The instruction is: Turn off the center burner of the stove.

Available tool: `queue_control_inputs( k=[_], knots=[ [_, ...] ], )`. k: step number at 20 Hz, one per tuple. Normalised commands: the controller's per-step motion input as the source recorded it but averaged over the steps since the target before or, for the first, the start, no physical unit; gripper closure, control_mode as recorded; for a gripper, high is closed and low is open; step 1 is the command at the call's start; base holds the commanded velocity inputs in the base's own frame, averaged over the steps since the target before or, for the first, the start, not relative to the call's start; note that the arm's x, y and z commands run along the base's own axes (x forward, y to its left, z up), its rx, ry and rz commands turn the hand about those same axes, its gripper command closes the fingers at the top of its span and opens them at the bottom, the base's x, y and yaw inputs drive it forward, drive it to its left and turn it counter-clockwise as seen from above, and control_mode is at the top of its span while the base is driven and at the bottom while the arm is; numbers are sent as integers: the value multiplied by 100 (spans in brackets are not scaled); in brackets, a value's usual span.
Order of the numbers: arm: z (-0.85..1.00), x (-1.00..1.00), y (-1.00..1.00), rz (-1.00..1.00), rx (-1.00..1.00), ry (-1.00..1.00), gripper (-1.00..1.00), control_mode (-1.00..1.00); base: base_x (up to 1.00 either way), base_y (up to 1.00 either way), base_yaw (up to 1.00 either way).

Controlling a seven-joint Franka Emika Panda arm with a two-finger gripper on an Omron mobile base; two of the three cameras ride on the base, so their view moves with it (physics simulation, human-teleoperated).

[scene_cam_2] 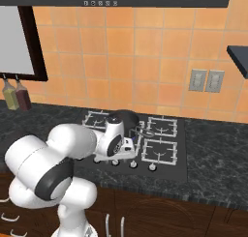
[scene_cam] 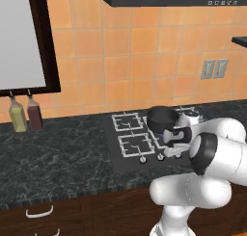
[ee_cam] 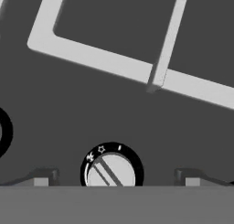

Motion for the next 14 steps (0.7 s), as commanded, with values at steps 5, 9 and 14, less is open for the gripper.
queue_control_inputs(
  k=[5, 9, 14],
  knots=[
    [-12, 19, -1, 0, 0, 14, -100, -100, 0, 0, 0],
    [-2, 25, 0, 0, 0, 4, 100, -100, 0, 0, 0],
    [0, 4, -1, -8, 0, -1, 100, -100, 0, 0, 0]
  ],
)
